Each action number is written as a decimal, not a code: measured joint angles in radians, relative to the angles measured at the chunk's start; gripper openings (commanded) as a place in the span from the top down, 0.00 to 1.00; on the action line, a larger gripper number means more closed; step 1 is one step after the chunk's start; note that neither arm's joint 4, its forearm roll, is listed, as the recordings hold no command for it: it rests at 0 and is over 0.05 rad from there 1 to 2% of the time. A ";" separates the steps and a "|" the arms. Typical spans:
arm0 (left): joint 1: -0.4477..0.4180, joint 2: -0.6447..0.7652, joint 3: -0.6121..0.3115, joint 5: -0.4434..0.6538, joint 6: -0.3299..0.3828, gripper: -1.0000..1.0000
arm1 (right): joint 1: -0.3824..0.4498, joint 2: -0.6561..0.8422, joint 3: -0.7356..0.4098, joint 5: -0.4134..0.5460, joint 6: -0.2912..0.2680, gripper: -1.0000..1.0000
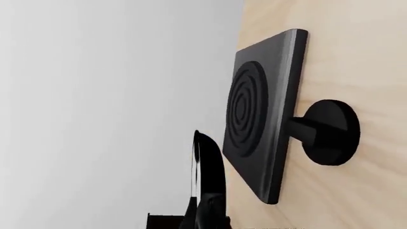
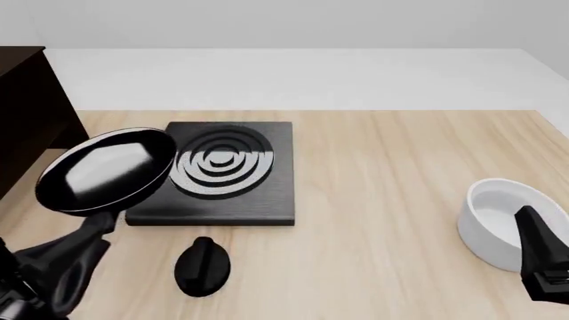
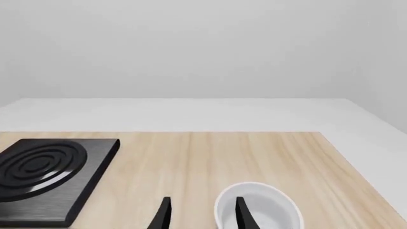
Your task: Put the frying pan under the cabinet shelf.
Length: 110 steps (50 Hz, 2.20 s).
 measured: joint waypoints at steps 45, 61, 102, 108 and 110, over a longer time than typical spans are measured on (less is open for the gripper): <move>0.126 -0.142 -0.123 0.223 -0.181 1.00 | 0.000 -0.005 0.001 0.004 0.000 0.00; 0.152 -0.172 -0.142 0.282 -0.265 1.00 | 0.000 -0.005 0.001 0.004 0.000 0.00; 0.209 -0.160 -0.136 0.294 -0.438 1.00 | 0.000 -0.005 0.001 0.004 0.000 0.00; 0.219 -0.146 -0.125 0.276 -0.448 1.00 | 0.000 -0.005 0.001 0.004 0.000 0.00; 0.222 -0.140 -0.121 0.270 -0.450 1.00 | 0.000 -0.005 0.001 0.004 0.000 0.00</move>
